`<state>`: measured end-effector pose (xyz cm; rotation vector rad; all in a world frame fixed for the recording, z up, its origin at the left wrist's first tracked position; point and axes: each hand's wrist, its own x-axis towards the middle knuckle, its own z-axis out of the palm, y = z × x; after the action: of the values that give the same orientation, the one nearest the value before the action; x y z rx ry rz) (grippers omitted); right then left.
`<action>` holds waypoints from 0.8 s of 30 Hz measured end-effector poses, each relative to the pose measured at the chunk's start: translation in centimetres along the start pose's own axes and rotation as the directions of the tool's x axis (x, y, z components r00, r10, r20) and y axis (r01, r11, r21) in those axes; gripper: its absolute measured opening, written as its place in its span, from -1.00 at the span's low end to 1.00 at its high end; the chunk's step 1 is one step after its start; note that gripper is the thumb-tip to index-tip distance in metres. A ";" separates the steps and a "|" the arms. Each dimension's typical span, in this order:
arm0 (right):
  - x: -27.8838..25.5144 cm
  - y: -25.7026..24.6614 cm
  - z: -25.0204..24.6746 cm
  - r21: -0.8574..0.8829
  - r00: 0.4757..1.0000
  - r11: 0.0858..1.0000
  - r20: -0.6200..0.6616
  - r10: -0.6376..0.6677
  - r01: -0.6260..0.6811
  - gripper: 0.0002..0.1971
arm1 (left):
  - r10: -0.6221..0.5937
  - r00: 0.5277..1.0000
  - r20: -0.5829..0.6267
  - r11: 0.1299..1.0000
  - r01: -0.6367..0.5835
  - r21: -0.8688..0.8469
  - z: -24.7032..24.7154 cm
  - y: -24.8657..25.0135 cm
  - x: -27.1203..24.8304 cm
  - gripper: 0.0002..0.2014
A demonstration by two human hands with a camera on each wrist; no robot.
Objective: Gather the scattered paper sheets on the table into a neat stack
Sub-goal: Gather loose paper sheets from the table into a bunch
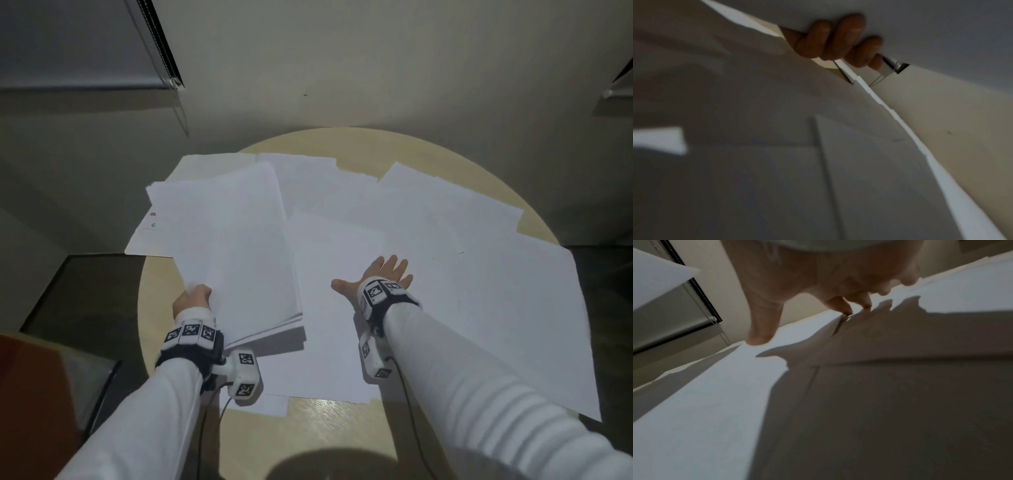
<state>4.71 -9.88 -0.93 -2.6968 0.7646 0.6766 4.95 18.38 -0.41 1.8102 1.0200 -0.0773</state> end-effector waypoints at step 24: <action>-0.8 -0.7 -7.5 0.735 0.910 0.590 -0.414 -0.001 0.335 -0.79 | -0.037 0.998 0.059 0.996 0.032 0.079 0.3 -0.6 0.4 -0.66</action>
<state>7.22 -11.69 6.01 -1.9883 0.6471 -0.2444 4.87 18.42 -1.21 1.8499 1.0183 -0.1943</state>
